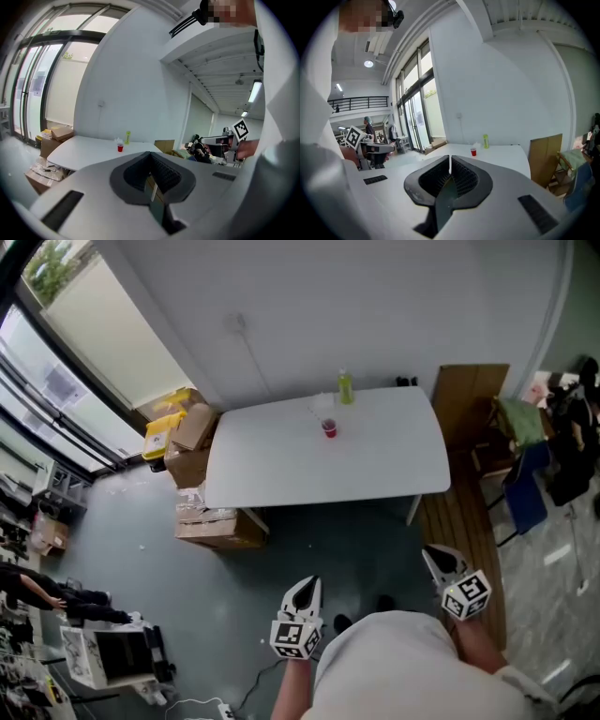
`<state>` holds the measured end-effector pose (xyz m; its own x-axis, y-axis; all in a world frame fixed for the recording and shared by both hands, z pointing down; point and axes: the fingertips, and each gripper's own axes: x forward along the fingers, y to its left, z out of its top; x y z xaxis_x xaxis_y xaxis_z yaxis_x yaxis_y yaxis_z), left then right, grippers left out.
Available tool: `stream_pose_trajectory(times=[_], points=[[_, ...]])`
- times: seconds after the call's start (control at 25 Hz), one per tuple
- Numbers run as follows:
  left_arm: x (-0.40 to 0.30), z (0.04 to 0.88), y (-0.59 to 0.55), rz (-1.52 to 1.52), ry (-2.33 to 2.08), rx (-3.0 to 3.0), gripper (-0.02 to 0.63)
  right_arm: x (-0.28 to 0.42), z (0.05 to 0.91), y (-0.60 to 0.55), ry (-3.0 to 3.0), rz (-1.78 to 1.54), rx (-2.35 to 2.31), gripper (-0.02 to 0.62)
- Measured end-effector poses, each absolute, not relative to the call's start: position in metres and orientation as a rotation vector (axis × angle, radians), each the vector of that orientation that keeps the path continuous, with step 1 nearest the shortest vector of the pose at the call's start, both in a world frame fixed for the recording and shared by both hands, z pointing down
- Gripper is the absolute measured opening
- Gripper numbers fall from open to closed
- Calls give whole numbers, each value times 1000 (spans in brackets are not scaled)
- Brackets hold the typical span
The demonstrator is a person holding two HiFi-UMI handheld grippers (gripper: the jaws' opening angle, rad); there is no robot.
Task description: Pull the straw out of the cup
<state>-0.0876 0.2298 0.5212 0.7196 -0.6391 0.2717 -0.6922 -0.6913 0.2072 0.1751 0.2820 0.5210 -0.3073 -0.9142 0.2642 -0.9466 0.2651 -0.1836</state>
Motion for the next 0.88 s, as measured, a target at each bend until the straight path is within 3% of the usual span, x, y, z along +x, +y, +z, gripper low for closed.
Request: stream_pose_trajectory(times=[0.88], points=[[-43, 528, 242, 174, -1125, 2531, 2, 215, 540, 277, -2472, 525, 1589, 43]])
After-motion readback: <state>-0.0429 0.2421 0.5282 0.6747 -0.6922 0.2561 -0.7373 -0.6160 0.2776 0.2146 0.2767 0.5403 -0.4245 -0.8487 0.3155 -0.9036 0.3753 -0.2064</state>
